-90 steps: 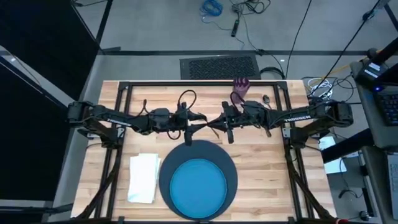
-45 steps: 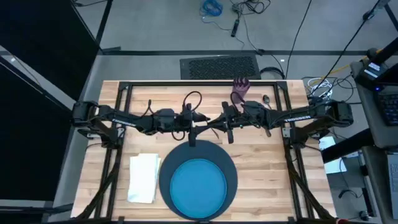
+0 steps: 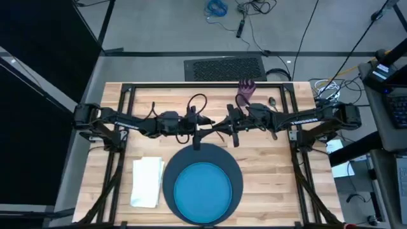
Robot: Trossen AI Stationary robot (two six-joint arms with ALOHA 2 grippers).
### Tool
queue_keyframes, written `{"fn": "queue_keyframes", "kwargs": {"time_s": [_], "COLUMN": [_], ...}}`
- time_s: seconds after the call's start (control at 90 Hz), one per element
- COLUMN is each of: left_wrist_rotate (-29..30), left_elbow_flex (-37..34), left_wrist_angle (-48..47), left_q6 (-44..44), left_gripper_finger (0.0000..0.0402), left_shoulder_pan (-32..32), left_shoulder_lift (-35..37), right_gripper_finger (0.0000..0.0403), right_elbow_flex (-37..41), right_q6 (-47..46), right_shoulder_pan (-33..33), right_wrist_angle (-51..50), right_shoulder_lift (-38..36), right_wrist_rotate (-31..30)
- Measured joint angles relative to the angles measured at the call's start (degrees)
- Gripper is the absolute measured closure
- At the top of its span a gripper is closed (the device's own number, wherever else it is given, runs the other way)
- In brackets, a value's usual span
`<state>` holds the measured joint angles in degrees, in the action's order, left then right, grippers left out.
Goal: Set table place
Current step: Put the fork on the table napkin
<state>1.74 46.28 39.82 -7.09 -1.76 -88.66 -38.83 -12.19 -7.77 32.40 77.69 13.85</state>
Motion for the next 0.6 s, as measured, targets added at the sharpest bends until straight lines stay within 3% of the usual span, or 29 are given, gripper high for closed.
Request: {"fn": "queue_keyframes", "kwargs": {"time_s": [0.6], "left_wrist_rotate": [0.5], "left_elbow_flex": [0.0], "left_wrist_angle": [0.2], "left_q6": [1.5], "left_gripper_finger": [0.0252], "left_shoulder_pan": [-0.2], "left_shoulder_lift": [1.1], "right_gripper_finger": [0.0403], "right_elbow_flex": [0.0], "right_q6": [0.0], "right_shoulder_pan": [0.0], "right_wrist_angle": [-0.1], "right_shoulder_lift": [0.0], "right_wrist_rotate": [0.0]}}
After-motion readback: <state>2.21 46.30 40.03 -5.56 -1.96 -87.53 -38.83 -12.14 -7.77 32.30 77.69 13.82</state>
